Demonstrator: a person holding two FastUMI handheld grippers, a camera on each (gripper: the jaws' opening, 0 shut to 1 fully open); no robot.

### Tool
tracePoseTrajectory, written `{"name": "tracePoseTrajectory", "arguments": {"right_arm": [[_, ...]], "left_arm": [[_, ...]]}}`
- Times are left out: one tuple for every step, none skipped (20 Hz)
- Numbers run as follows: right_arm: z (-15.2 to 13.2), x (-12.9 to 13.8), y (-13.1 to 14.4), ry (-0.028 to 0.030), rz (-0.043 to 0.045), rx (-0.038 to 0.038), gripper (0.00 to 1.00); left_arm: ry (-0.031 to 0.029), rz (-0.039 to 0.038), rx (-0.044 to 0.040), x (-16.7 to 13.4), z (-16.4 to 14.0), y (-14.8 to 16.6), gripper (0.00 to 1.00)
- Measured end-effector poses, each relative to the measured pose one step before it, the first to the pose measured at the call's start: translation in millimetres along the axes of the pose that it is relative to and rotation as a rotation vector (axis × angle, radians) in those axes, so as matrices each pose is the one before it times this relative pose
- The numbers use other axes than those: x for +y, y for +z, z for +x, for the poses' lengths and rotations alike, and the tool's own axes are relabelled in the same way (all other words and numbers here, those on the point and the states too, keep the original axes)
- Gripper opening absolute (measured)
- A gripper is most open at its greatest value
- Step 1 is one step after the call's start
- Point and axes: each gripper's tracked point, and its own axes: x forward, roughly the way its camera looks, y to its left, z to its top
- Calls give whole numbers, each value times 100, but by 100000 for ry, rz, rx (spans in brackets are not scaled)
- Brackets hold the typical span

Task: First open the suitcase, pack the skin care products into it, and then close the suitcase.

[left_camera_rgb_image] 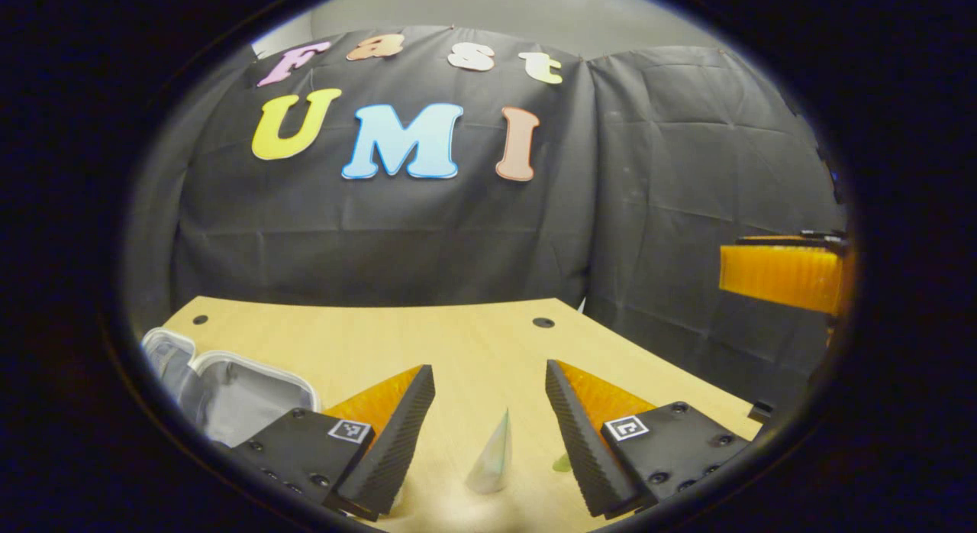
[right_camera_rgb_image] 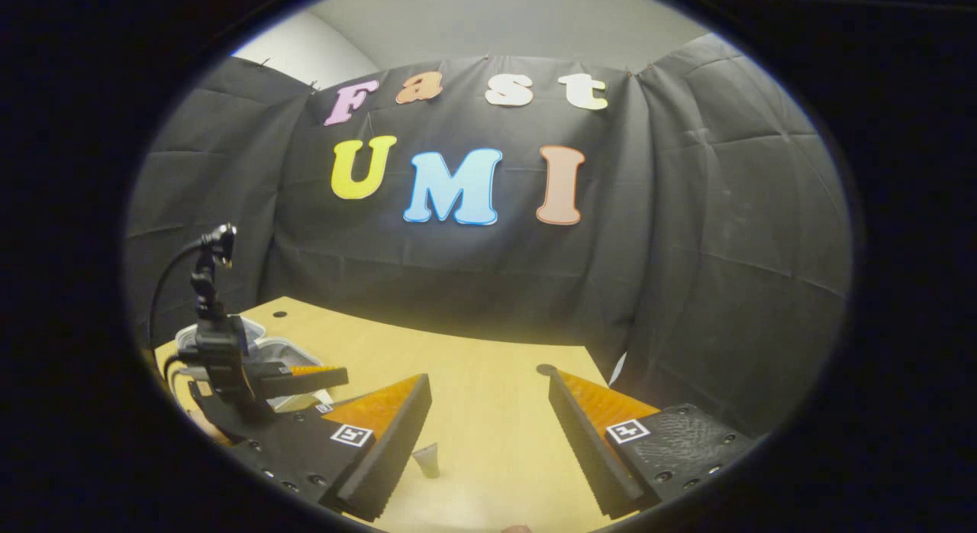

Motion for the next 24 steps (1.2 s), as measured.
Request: {"name": "tracePoseTrajectory", "arguments": {"right_arm": [[90, -211, -329, 161, 327, 715, 95], [77, -235, -398, 224, 221, 867, 95], [34, -127, -374, 172, 107, 842, 95], [-10, -140, -274, 268, 3, 698, 95], [-3, -86, -211, 78, -57, 367, 95], [30, -105, -209, 62, 80, 275, 95], [23, 119, -393, 374, 360, 639, 95], [87, 173, -342, 581, 540, 870, 95], [166, 292, -473, 607, 485, 1078, 95], [150, 292, -330, 573, 227, 796, 95], [102, 287, -388, 580, -15, 634, 95], [268, 484, -217, 948, -136, 634, 95], [290, 599, -339, 1305, -37, 682, 95], [373, 672, -252, 1451, 215, 796, 95], [460, 746, -391, 1634, 632, 530, 95], [585, 757, -414, 1835, 980, 924, 95], [780, 746, -802, 1925, 1134, 1724, 95], [873, 851, -1134, 2264, 1133, 3171, 95], [976, 578, -1241, 1439, 934, 3251, 95], [1004, 360, -1241, 1053, 364, 3419, 95], [1109, -115, -1390, -237, -78, 3310, 95], [1148, -89, -1170, -28, 282, 2933, 95], [1138, -116, -1293, -383, 1221, 3826, 94], [1018, -44, -1101, 493, 1513, 3549, 92]], "left_arm": [[490, -688, 3623, 221, 911, -2037, 95], [570, -951, 3559, 165, 718, -1976, 95], [557, -389, 2987, -45, 893, -1806, 95], [767, 144, 2543, 81, 757, -1537, 95], [1417, 316, 2188, 235, 792, -1171, 96], [398, 52, 1698, 2, 635, -952, 95], [763, -111, 1002, -75, 279, -493, 95], [185, -318, 778, -134, 517, -420, 94], [2140, 278, 1004, 225, 241, -363, 86], [2196, 605, 1154, 397, 111, -228, 69], [-545, -3, -283, -94, 194, 200, 52], [-587, -531, 1437, -69, 28, 13, 53], [-693, -1316, 1994, 306, -94, -180, 48], [-958, -3757, 3316, 351, -347, -239, 46], [-2292, -5008, 2798, 13, -685, 20, 45], [-2415, -4830, 656, 62, -1022, 597, 43], [-1547, -3150, -8, -77, -1442, 1245, 44], [-556, -1577, -60, 166, -1731, 1322, 43], [-678, -1596, -997, 93, -1774, 1465, 44], [-1123, -1116, 127, 104, -1682, 1223, 44], [265, -533, -518, 425, -1786, 1185, 43], [916, 222, -427, 628, -1869, 953, 43], [1354, 147, -643, 833, -1824, 757, 43], [1237, -108, 184, 1047, -1545, 517, 43]]}}
